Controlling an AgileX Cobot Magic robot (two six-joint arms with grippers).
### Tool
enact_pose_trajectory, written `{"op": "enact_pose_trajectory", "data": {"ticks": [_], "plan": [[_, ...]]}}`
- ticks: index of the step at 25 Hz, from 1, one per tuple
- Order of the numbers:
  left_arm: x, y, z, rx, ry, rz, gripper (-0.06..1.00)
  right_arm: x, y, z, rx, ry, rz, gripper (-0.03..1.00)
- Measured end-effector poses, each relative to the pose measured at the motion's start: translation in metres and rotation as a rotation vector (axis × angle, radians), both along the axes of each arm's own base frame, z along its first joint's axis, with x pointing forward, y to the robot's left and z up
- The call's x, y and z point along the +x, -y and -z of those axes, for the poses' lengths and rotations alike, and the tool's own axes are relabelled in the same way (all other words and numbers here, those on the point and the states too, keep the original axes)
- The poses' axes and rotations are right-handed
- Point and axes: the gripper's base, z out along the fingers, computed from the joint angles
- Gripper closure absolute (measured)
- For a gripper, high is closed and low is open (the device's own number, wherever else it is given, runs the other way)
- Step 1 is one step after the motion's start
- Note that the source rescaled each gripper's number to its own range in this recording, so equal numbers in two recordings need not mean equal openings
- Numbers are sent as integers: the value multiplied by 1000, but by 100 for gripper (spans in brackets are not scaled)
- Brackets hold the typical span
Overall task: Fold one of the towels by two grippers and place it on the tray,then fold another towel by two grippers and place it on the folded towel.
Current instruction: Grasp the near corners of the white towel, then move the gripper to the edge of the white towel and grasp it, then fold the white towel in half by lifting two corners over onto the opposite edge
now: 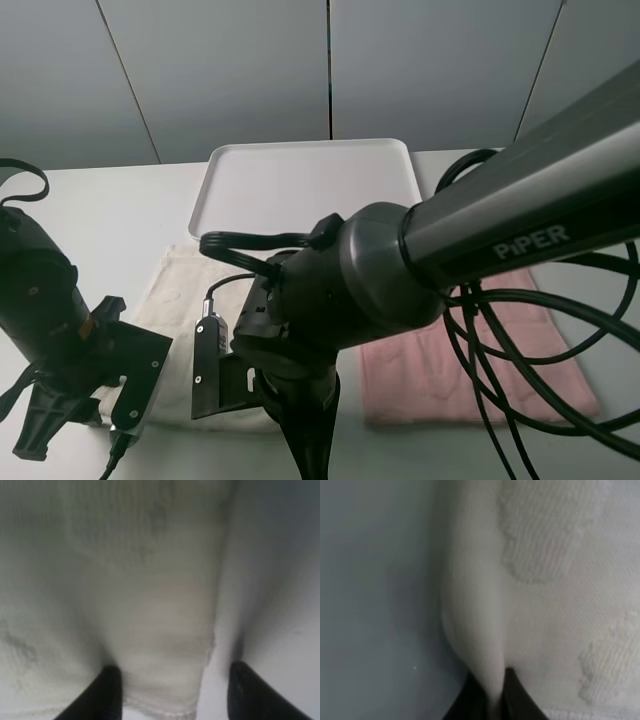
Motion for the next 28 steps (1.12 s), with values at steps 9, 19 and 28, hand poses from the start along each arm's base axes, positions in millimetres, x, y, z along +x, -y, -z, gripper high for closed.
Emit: {"op": "enact_pose_trajectory", "data": {"ticks": [9, 19, 28], "plan": [[6, 1, 0, -11, 72, -46, 94, 0, -1, 0, 18, 3, 71, 97], [7, 3, -28, -97, 188, -71, 94, 0, -2, -17, 75, 20, 129, 97], [3, 0, -62, -176, 307, -216, 94, 4, 0, -70, 229, 102, 260, 97]]}}
